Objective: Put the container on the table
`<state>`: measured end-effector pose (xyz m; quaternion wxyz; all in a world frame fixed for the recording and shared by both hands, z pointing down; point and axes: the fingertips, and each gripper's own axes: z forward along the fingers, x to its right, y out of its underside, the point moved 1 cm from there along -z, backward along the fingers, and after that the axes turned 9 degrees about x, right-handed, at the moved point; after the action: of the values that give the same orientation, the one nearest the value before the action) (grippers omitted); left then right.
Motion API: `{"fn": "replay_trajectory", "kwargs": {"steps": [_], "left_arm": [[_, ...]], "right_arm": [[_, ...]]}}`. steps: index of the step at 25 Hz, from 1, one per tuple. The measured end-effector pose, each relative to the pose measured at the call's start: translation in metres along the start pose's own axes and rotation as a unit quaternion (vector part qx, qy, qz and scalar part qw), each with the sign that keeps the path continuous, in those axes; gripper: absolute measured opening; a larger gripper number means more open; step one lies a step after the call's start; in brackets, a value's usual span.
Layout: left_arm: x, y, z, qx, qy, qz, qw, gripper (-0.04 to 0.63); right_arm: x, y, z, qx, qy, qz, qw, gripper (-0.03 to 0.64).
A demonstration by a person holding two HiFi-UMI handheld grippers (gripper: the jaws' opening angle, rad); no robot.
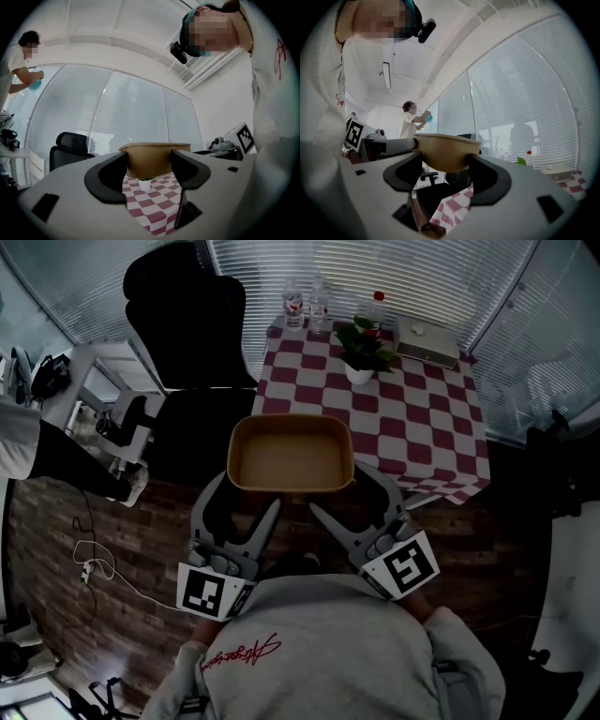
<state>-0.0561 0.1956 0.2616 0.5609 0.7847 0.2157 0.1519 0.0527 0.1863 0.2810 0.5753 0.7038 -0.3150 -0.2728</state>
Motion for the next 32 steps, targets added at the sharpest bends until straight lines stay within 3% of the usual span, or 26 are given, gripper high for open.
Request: {"fn": "replay_trajectory", "kwargs": {"steps": [25, 32], "left_arm": [[0.006, 0.014, 0.007, -0.033, -0.008, -0.002, 0.9994, 0.305], [0.0, 0.015, 0.014, -0.013, -0.001, 0.003, 0.9999, 0.305]], "right_arm": [[0.016, 0.007, -0.006, -0.002, 0.001, 0.001, 1.0, 0.311], [0.017, 0.012, 0.0, -0.006, 0.0, 0.004, 1.0, 0.311]]}}
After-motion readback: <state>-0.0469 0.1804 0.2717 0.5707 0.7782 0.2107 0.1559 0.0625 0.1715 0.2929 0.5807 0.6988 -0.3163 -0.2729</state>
